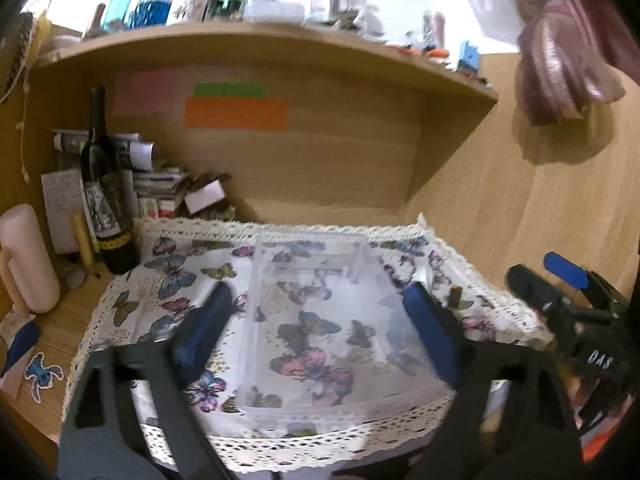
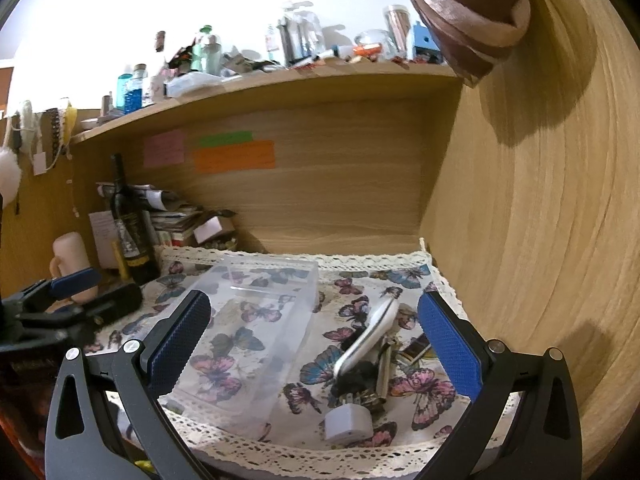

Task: Organize rigid objects
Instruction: 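Grasp the clear box wall with the left tool while the right tool moves to the pile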

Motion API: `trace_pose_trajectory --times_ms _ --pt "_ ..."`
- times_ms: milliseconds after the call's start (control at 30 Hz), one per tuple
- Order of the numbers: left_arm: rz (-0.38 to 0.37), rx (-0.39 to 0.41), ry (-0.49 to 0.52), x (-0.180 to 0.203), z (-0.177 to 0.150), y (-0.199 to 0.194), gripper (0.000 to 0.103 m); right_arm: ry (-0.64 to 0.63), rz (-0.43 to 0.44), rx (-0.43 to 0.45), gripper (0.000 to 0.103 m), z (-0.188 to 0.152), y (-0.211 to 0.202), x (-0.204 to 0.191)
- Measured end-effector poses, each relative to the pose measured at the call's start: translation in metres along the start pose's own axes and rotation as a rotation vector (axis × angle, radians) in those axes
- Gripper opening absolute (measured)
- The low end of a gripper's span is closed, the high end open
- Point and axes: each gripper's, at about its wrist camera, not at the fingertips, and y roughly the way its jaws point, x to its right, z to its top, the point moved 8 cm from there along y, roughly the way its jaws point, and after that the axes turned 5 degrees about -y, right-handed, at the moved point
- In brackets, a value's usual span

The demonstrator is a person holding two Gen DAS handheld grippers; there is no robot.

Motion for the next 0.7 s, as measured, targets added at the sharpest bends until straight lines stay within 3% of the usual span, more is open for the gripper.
trace_pose_trajectory --times_ms 67,333,400,567,700 --pt "0.017 -0.025 -0.006 -0.01 0.002 0.009 0.078 0.011 -0.007 -0.02 0.094 -0.003 0.006 0.007" --pt "0.073 -0.14 0.032 -0.042 0.006 0.05 0.051 0.054 -0.022 -0.134 0.071 -0.017 0.038 0.034" --pt "0.074 -0.186 0.044 -0.047 0.004 0.063 0.041 0.058 -0.022 -0.162 0.066 -0.02 0.045 0.037" --pt "0.085 -0.288 0.07 -0.06 -0.003 0.094 0.032 0.072 -0.027 -0.247 0.051 -0.03 0.068 0.047" --pt "0.057 -0.364 0.052 -0.069 -0.011 0.113 0.021 0.068 -0.03 -0.311 0.045 -0.036 0.086 0.052"
